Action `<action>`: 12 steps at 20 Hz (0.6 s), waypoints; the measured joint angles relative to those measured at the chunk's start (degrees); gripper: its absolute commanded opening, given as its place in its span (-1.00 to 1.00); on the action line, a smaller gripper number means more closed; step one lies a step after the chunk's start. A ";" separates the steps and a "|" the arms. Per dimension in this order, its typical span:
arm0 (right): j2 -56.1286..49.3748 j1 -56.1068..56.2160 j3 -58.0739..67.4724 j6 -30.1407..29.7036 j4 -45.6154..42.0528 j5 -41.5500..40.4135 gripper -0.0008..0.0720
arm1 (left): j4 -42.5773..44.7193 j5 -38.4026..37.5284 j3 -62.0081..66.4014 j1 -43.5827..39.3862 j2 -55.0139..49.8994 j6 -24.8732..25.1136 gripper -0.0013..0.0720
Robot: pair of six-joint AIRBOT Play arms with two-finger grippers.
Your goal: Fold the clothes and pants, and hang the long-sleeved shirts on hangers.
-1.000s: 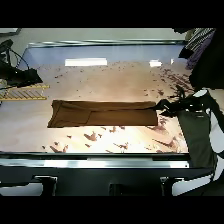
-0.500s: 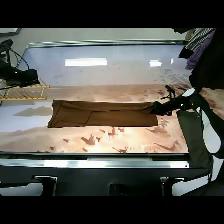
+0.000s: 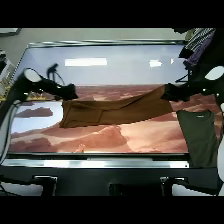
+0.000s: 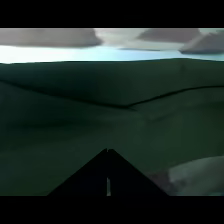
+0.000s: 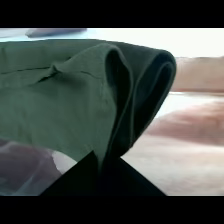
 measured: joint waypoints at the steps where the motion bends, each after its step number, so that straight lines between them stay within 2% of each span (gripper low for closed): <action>1: 1.07 0.00 0.79 0.87 -0.74 0.90 -0.89 | -2.97 3.08 -1.03 -3.13 -1.62 0.00 -0.92; 7: 6.29 0.00 2.64 6.05 -2.78 3.85 -0.89 | -19.69 18.73 -2.75 -19.52 -10.75 0.24 -0.93; 12: 8.35 0.00 3.13 8.52 -2.99 4.33 -0.89 | -27.85 23.61 2.82 -27.39 -18.21 1.86 -0.93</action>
